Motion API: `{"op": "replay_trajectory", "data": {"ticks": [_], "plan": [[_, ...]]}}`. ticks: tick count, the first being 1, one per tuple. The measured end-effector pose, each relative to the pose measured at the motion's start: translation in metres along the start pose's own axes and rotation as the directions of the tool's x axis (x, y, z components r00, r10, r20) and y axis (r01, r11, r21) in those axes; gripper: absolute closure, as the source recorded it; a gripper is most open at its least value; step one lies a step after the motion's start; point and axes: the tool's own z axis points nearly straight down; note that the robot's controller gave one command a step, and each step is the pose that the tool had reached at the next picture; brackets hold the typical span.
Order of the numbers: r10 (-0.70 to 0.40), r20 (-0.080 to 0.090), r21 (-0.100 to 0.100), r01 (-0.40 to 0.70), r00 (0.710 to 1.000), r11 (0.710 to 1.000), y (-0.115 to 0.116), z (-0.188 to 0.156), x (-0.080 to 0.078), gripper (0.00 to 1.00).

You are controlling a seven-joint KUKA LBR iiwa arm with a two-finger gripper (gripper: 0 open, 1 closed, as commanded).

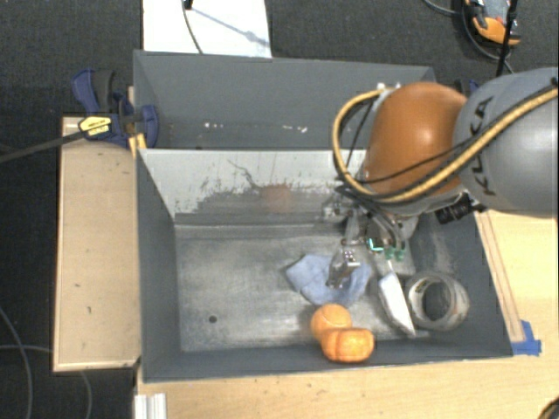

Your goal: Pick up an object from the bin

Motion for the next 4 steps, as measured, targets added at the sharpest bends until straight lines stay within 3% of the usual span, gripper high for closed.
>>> {"op": "replay_trajectory", "data": {"ticks": [1, 2, 3, 4], "plan": [[0.001, 0.008, 0.000, -0.001, 1.000, 1.000, 0.000, -0.004, -0.002, 0.00], [-0.005, 0.013, 0.001, 0.005, 1.000, 1.000, -0.020, 0.073, -0.025, 0.00], [0.017, 0.006, -0.002, -0.017, 1.000, 1.000, -0.031, 0.110, -0.038, 0.00], [0.033, 0.013, -0.001, -0.033, 0.999, 0.999, -0.030, 0.109, -0.030, 0.00]]}}
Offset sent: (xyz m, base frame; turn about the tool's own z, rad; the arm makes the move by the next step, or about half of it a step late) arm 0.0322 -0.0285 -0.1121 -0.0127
